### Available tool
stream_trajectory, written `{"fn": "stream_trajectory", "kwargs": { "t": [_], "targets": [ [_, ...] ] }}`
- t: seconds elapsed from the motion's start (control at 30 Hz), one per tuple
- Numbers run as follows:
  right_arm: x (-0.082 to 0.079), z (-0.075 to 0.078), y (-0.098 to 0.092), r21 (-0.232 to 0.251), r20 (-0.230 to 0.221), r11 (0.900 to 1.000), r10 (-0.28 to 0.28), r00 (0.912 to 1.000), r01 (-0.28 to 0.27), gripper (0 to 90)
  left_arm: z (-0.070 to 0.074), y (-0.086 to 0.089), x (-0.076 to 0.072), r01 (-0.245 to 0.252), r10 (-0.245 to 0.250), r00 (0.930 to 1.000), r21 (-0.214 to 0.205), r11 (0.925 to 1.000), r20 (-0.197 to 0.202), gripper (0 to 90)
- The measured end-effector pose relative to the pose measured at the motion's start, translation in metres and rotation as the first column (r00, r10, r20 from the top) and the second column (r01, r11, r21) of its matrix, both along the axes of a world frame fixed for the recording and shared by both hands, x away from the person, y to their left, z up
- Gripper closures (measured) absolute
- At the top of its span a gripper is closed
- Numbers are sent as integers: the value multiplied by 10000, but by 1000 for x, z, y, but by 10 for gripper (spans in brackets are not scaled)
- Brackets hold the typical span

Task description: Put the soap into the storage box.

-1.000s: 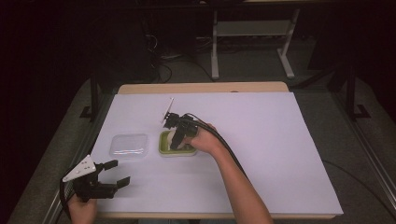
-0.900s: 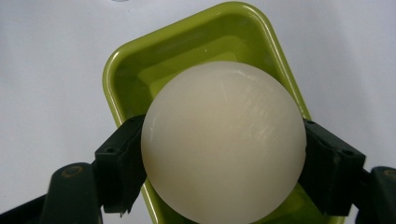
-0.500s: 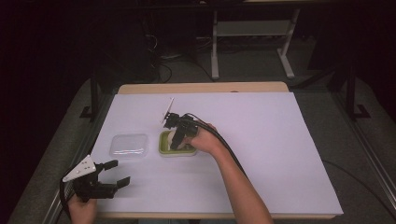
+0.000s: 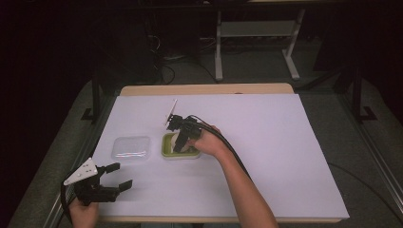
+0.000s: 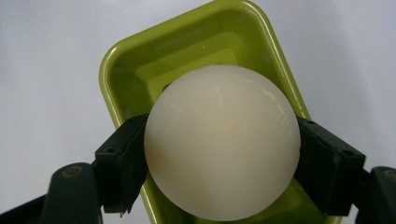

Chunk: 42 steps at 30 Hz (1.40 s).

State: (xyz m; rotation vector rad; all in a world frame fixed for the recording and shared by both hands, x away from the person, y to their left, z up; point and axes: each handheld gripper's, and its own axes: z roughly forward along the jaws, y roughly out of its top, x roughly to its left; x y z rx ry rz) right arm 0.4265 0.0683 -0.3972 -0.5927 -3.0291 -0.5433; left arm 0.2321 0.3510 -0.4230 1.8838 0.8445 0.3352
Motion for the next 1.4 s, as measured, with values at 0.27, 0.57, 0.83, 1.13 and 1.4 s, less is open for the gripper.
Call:
{"fn": "stream_trajectory", "kwargs": {
  "t": [0.27, 0.57, 0.83, 1.13, 1.4],
  "targets": [
    [0, 0, 0, -43, 50, 10000, 11, 10000, -11, 239, 0, 0, 0, -3, 3, 10000, 8, 10000, 7, 128],
    [0, 0, 0, -59, 71, 10000, 25, 10000, -25, 240, 0, 0, 0, -3, 3, 10000, -2, 10000, -1, 128],
    [0, 0, 0, -142, 115, 9999, 70, 9999, -69, 240, 0, 0, 0, 0, 0, 10000, -1, 10000, -2, 128],
    [0, 0, -1, -147, 108, 9999, 75, 9999, -73, 239, 0, 0, 0, 0, 0, 10000, -7, 10000, -1, 128],
    [0, 0, -1, -165, 99, 9998, 77, 9999, -75, 239, 0, 0, 0, 0, 0, 10000, -3, 10000, 3, 128]
  ]
}}
